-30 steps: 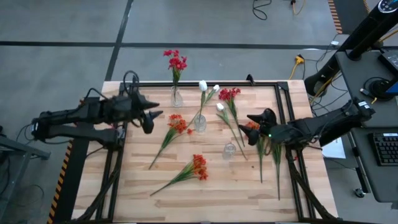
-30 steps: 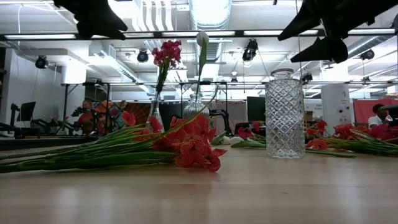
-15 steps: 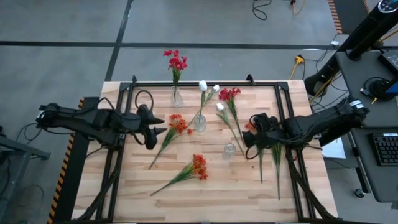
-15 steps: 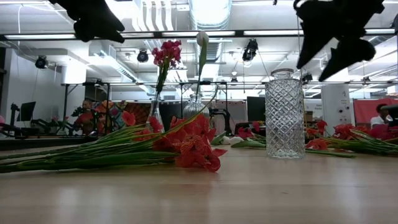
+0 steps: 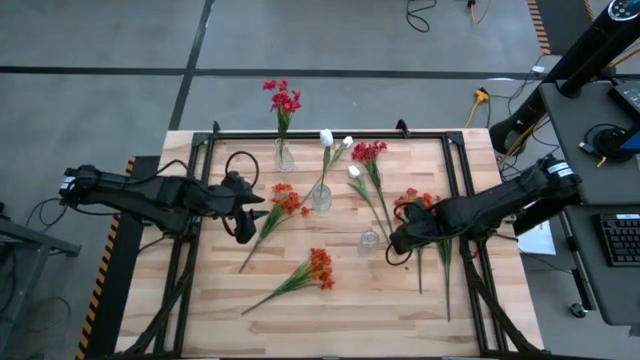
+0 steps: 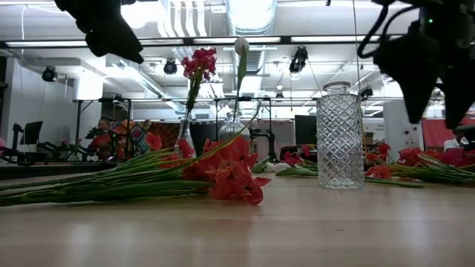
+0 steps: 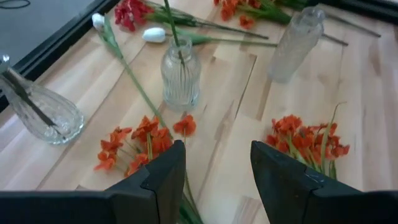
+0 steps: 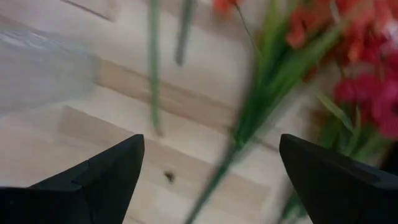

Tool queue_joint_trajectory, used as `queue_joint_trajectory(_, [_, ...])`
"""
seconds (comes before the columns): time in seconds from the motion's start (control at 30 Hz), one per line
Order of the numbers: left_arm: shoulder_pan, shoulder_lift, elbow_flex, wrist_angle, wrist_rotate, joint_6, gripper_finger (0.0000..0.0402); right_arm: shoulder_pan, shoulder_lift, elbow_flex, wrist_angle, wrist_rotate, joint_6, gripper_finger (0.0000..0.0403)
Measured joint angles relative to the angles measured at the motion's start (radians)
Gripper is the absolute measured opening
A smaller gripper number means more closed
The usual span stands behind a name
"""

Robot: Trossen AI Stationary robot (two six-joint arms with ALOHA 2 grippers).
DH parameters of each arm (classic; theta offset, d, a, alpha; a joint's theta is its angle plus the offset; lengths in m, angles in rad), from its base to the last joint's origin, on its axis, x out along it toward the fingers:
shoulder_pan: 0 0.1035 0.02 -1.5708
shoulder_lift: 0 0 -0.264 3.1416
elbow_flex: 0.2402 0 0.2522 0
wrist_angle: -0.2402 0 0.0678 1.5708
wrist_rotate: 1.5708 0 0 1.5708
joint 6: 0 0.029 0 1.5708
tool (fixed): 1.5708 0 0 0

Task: Sort flowers into vase by color
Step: Put the middle right orange sprig flower into the bottom right transparent glass vase

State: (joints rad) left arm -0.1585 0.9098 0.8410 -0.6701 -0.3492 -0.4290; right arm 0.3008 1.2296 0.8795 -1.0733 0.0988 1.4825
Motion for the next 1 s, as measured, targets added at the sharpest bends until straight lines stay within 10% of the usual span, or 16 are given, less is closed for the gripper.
queue_joint_trajectory(1.0, [0.000, 0.011, 0.000, -0.054, -0.007, 0.050, 0.0165, 0.026, 0.218, -0.139, 0.133, 0.004, 0.103, 0.0366])
